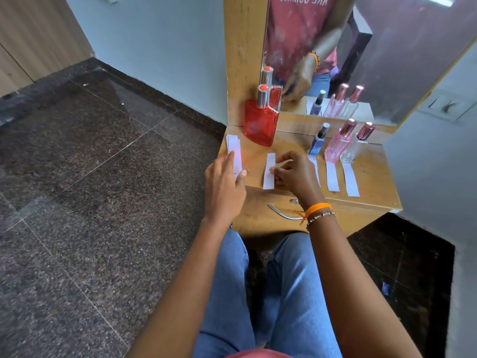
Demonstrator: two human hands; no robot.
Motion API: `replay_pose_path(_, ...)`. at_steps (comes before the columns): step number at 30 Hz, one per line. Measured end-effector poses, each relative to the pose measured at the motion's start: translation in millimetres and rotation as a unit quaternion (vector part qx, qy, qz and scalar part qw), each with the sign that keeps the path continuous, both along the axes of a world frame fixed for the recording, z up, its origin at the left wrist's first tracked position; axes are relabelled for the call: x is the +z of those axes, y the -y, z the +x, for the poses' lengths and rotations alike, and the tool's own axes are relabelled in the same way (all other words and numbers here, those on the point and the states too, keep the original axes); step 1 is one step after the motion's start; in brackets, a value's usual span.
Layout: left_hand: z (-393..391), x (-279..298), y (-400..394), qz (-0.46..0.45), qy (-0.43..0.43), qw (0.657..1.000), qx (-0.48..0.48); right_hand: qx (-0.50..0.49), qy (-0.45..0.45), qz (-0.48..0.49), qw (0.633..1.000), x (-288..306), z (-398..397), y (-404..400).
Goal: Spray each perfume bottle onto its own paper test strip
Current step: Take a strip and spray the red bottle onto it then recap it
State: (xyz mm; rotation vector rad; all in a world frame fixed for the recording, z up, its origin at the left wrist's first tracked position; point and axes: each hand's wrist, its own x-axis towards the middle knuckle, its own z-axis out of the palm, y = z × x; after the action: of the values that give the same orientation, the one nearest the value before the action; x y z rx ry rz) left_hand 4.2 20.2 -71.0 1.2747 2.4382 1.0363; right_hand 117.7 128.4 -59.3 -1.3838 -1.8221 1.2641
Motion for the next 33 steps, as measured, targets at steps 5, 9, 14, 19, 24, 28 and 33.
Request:
replay_pose_path(5,6.2,0.1,-1.7,-0.013,-0.044,0.999,0.013,-0.010,0.048,0.052,0.997,-3.3,7.9,-3.9)
replay_pose_path(9,6.4,1.0,-2.6,-0.008,-0.044,0.999,0.012,0.006,0.109,0.125,0.986,4.2,10.0,-2.7)
replay_pose_path(14,13.7,9.0,-10.5,0.045,-0.030,0.998,-0.015,-0.025,0.027,0.196,0.980,20.7,-2.6,-7.1)
replay_pose_path(19,18.1,17.9,-23.5,0.094,-0.023,0.995,-0.039,-0.018,-0.034,0.217,0.975,25.1,-31.9,-28.1)
replay_pose_path(24,17.4,22.3,-27.2,0.118,0.022,0.992,-0.036,0.008,-0.029,0.206,0.978,23.4,-49.0,-38.4)
replay_pose_path(28,16.8,31.1,-26.2,0.172,0.077,0.981,-0.036,-0.002,-0.062,0.253,0.965,20.6,-43.0,-31.4)
replay_pose_path(33,15.8,54.0,-30.5,0.216,0.186,0.957,-0.060,0.074,-0.166,0.215,0.959,41.0,-7.5,-8.7)
